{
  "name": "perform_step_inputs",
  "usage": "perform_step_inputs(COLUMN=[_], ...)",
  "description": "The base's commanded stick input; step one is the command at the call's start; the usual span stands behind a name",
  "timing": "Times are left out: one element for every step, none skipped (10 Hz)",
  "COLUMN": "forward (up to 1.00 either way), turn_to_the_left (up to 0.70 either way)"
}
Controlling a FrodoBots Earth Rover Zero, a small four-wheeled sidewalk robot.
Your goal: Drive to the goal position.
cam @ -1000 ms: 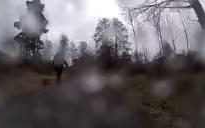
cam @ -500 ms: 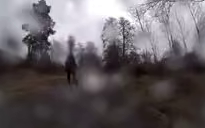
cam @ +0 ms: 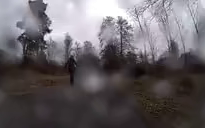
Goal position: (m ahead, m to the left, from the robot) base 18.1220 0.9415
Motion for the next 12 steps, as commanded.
perform_step_inputs(forward=[1.0,1.0,1.0,1.0,1.0,1.0,1.0,1.0,1.0,1.0,1.0,1.0], turn_to_the_left=[0.4,0.4,0.3,0.09,0.0,0.0,0.0,0.0,0.0,0.07,0.34,0.4])
